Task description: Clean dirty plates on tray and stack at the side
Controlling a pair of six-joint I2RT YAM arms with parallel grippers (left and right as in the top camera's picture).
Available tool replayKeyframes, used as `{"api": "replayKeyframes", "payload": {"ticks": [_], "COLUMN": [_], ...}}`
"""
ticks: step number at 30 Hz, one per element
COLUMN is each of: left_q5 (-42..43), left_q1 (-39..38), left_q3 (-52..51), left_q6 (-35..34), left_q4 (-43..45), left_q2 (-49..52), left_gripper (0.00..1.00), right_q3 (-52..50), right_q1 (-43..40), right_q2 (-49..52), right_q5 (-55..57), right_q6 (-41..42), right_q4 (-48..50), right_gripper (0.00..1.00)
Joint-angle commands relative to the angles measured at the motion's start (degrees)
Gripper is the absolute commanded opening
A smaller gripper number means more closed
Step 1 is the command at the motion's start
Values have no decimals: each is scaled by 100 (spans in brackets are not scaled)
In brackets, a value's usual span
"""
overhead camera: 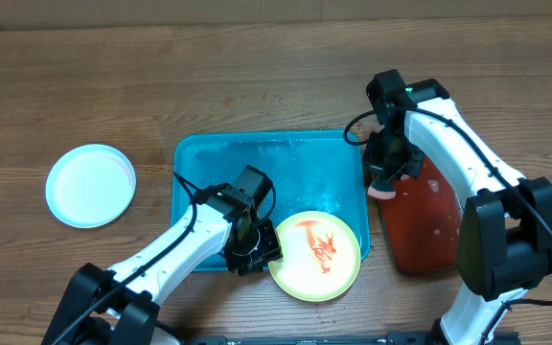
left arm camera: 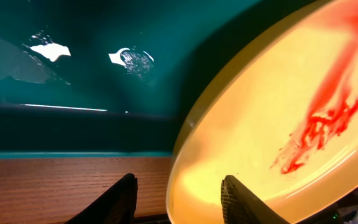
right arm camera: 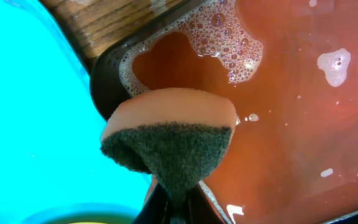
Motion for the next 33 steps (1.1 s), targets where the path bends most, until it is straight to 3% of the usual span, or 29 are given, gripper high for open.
{"api": "replayKeyframes", "payload": {"ticks": [1,8,15,18,22,29,33], "left_q5": [146,579,916,916,911,789,11], "left_q1": [-37,-37,-37,-37,-35,-37,-35], "left_q3": [-31,-31,-31,-28,-17,433,1115], "left_q6": [-164,-162,-133,-136,-116,527,820], "left_q4": [46,372,505,525,529,245,-424], "left_q2": [-94,280,772,780,780,765,737], "left_gripper": [45,40,19,4,4,5,4], "right_q3": [0,0,0,0,0,0,0], "right_q1": [-17,-17,-17,-17,-17,-17,-17], "right_q2": [0,0,0,0,0,0,0], "right_q5": [-37,-37,-37,-37,-37,-35,-37], "right_q6": [-7,-7,-9,-9,-9,-9,-9], "right_q4": [20,15,15,15,17,20,33], "right_gripper": [4,4,4,4,4,4,4]}}
